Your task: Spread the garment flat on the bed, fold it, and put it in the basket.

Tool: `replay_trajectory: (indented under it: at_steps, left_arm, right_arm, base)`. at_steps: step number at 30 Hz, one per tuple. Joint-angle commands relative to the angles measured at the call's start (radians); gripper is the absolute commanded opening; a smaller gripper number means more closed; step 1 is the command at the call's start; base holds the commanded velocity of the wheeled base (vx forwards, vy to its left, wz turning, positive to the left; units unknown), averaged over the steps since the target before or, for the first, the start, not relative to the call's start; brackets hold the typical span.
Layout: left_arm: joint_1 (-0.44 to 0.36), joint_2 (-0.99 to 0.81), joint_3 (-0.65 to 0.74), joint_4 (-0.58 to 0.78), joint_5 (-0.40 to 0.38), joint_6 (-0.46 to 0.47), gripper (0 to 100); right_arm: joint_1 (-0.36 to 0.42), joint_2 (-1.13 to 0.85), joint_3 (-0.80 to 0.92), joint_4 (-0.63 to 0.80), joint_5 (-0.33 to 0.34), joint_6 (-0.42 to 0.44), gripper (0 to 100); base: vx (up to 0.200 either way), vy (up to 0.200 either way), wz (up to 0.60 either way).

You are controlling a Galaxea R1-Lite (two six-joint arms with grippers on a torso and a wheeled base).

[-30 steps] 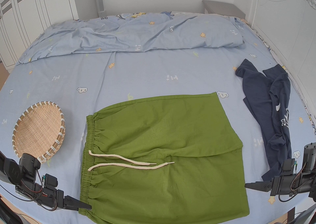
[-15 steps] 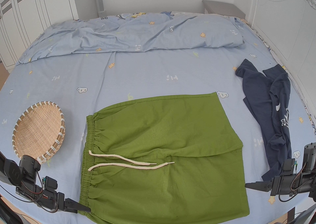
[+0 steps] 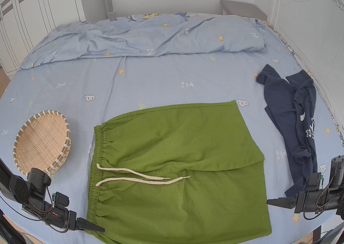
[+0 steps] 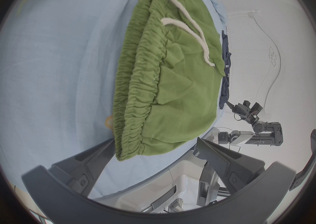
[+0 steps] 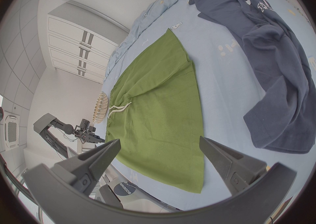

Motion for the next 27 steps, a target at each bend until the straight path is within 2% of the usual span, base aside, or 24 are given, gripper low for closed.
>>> replay_trajectory:
  at_steps: [1,6,7,17,21,27]
  left_arm:
    - [-0.003,0.024,-0.001,-0.003,0.0,-0.001,100]
    - [0.003,0.025,-0.007,-0.003,0.0,-0.001,100]
    - [0.002,0.025,-0.005,-0.003,0.0,0.001,0]
    - [0.014,0.024,0.001,-0.002,0.001,0.003,0]
    - [0.014,0.018,0.007,0.004,0.001,0.006,0]
    - [0.049,0.011,0.022,0.004,0.007,0.01,0]
  right_arm:
    - [0.001,0.003,0.018,-0.001,0.0,0.0,100]
    - [-0.001,0.004,0.018,-0.001,0.0,0.0,100]
    - [-0.001,0.004,0.018,-0.001,0.0,0.0,100]
    - [0.014,0.15,0.018,0.041,0.0,-0.029,100]
    - [0.056,0.198,0.018,0.07,-0.003,-0.094,100]
    - [0.1,0.193,0.018,0.177,-0.011,-0.118,100]
  base:
    - [0.0,0.0,0.0]
    - [0.0,0.0,0.0]
    - [0.0,0.0,0.0]
    - [0.0,0.0,0.0]
    - [0.0,0.0,0.0]
    - [0.0,0.0,0.0]
